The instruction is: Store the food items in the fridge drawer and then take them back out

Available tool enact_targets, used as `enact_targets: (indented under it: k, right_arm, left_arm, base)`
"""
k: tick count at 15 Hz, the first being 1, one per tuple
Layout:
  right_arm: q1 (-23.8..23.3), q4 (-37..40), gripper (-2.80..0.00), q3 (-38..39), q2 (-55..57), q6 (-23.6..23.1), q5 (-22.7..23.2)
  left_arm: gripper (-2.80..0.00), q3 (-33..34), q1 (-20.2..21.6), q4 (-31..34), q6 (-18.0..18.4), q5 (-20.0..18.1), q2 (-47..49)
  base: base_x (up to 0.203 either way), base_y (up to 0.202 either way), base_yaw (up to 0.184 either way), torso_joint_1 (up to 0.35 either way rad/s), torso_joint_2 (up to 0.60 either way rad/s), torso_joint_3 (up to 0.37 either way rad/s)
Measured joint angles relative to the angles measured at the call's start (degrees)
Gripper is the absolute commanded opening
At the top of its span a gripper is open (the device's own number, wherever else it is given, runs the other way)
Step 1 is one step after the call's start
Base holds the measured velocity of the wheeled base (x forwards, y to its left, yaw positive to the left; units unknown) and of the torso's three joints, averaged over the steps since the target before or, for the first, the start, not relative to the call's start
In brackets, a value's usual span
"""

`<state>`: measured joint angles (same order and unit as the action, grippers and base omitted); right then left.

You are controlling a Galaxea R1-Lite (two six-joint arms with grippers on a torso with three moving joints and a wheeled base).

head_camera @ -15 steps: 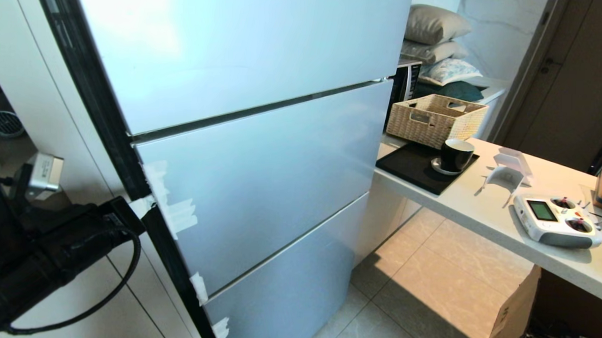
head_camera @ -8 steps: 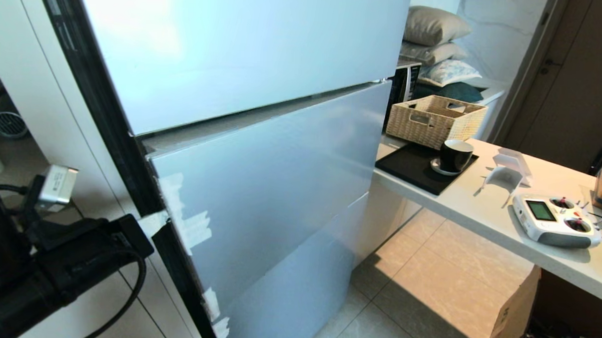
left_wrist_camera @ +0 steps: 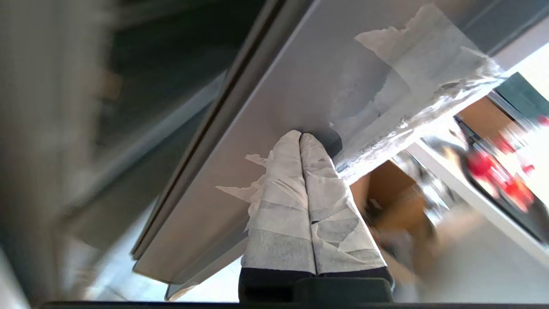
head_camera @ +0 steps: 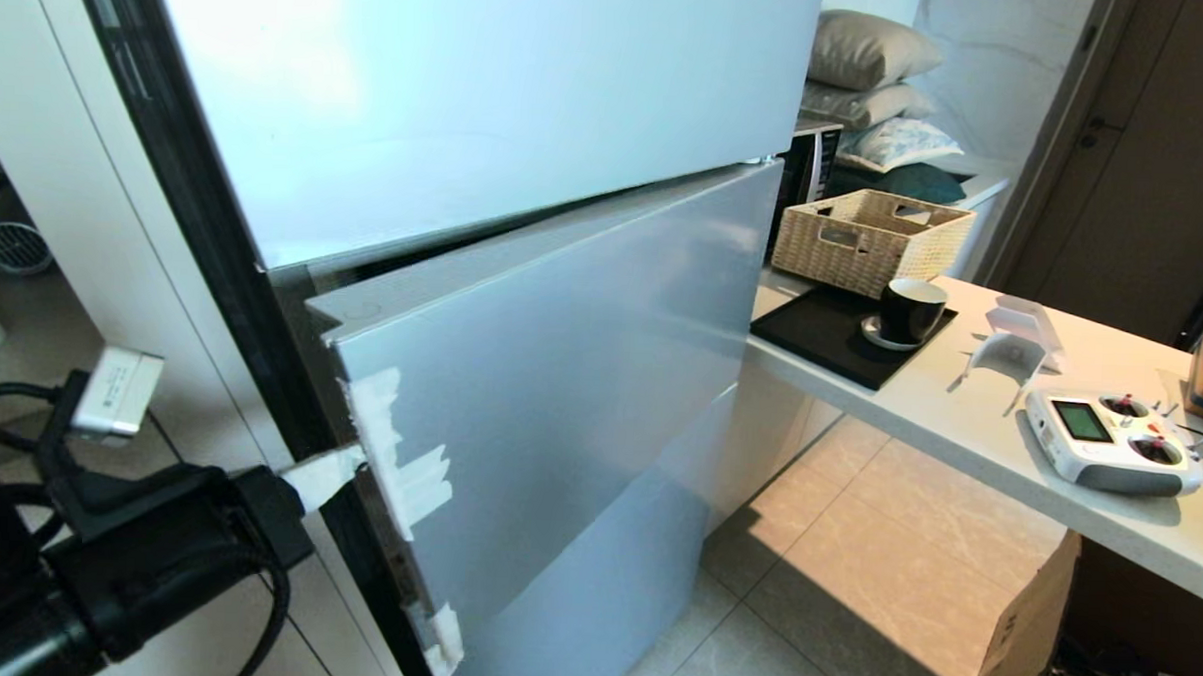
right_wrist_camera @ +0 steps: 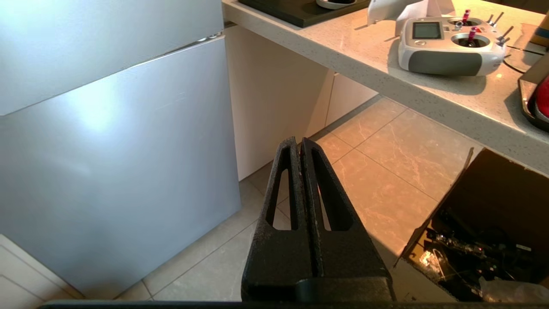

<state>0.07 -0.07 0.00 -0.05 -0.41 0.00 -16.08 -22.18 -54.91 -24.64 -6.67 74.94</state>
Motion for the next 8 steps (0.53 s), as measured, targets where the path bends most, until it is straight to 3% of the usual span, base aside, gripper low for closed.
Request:
enact_targets:
  k: [5, 8]
  right_arm:
    - [0.0, 0.0, -2.8, 0.0, 0.0, 0.0, 0.0]
    - [0.0, 0.0, -2.8, 0.0, 0.0, 0.0, 0.0]
  left_arm:
    - [-2.8, 4.0, -10.8, 0.0, 0.0, -1.5, -4.1]
    - [-2.8, 8.6, -15.4, 1.1, 0.2, -10.7, -10.3]
  base:
    - [0.0, 0.0, 0.0, 0.0, 0.0, 0.0]
    - [0.0, 0.0, 0.0, 0.0, 0.0, 0.0]
